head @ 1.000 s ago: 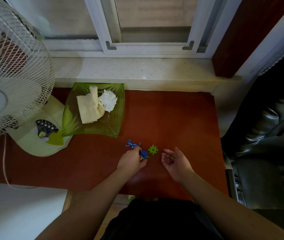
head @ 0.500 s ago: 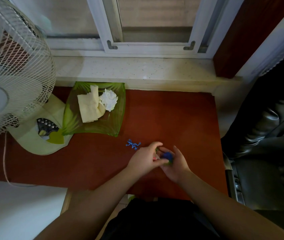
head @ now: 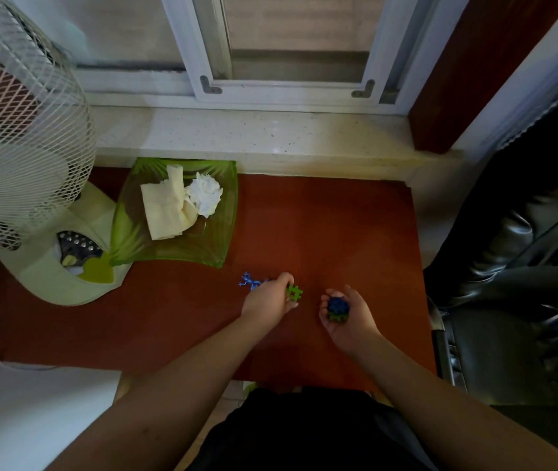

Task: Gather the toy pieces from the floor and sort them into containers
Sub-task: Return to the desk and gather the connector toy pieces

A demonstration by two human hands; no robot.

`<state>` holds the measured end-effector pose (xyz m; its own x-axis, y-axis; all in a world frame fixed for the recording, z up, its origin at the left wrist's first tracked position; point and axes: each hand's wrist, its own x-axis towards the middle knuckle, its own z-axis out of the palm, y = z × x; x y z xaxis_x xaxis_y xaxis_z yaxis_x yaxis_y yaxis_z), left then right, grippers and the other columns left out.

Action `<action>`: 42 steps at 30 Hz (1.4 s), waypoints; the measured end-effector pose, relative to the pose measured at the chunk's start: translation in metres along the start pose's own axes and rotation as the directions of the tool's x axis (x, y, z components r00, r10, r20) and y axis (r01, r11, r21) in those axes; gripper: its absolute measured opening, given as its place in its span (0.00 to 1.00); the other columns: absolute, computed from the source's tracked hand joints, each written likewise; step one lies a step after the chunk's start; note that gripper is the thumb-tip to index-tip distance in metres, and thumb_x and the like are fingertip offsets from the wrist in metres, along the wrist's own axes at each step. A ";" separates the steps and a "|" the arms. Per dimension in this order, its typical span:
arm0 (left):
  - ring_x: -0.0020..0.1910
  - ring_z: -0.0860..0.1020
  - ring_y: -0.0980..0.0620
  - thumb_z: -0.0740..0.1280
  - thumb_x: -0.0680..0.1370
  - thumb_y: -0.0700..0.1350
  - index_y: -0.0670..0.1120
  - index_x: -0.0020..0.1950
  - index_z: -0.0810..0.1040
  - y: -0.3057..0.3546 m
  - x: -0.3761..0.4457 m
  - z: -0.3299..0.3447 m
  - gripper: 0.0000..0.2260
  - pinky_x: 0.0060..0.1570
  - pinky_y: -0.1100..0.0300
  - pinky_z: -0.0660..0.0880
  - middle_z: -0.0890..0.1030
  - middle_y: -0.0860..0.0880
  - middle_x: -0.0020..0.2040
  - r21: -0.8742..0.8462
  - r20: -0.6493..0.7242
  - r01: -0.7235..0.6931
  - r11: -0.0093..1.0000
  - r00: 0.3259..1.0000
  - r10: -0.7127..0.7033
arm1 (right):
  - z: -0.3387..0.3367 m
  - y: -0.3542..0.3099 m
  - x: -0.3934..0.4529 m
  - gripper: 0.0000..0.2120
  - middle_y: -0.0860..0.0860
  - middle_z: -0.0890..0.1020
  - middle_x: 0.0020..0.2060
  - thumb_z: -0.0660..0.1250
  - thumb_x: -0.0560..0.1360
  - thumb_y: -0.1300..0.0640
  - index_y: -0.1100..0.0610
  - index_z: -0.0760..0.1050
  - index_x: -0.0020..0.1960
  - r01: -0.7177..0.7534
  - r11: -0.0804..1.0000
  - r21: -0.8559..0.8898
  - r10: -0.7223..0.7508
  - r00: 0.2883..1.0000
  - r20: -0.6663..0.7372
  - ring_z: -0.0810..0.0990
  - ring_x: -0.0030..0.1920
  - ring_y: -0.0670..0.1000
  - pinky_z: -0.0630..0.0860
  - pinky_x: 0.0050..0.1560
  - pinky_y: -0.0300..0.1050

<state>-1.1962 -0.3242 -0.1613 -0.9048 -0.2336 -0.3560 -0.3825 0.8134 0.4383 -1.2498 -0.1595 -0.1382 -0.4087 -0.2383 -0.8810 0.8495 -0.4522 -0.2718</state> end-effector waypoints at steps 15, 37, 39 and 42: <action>0.42 0.78 0.59 0.71 0.71 0.57 0.54 0.63 0.75 0.024 -0.033 -0.030 0.22 0.43 0.60 0.73 0.81 0.56 0.44 -0.227 -0.114 -0.300 0.927 0.953 0.280 | 0.020 0.016 -0.001 0.17 0.57 0.80 0.39 0.59 0.80 0.48 0.62 0.75 0.45 -0.085 0.996 -0.006 0.085 0.978 0.190 0.80 0.41 0.54 0.79 0.39 0.46; 0.38 0.77 0.61 0.70 0.76 0.48 0.50 0.46 0.82 -0.113 -0.123 -0.039 0.03 0.36 0.70 0.70 0.81 0.56 0.42 -0.682 -0.049 0.339 0.648 0.863 -0.504 | 0.129 0.079 0.025 0.20 0.58 0.81 0.54 0.67 0.76 0.48 0.54 0.68 0.63 0.356 -0.533 -0.767 -0.147 0.854 0.499 0.80 0.54 0.61 0.76 0.47 0.51; 0.31 0.77 0.58 0.71 0.75 0.48 0.50 0.45 0.82 -0.115 -0.128 -0.043 0.03 0.32 0.66 0.71 0.81 0.53 0.37 -0.736 -0.003 0.335 0.588 0.868 -0.497 | 0.134 0.085 0.026 0.19 0.59 0.80 0.55 0.65 0.77 0.50 0.57 0.66 0.64 0.292 -0.578 -0.762 -0.171 0.870 0.463 0.80 0.54 0.62 0.74 0.45 0.51; 0.26 0.71 0.55 0.69 0.76 0.47 0.49 0.45 0.81 -0.119 -0.132 -0.045 0.03 0.28 0.63 0.67 0.74 0.53 0.27 -0.796 0.055 0.323 0.512 0.880 -0.471 | 0.135 0.088 0.027 0.19 0.60 0.80 0.56 0.63 0.79 0.51 0.60 0.65 0.66 0.233 -0.599 -0.766 -0.221 0.871 0.438 0.79 0.55 0.62 0.75 0.46 0.52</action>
<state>-1.0396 -0.4137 -0.1292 -0.6062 -0.5596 -0.5652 -0.6374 -0.0833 0.7661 -1.2309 -0.3223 -0.1334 -0.6903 -0.4836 -0.5382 -0.3480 0.8740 -0.3390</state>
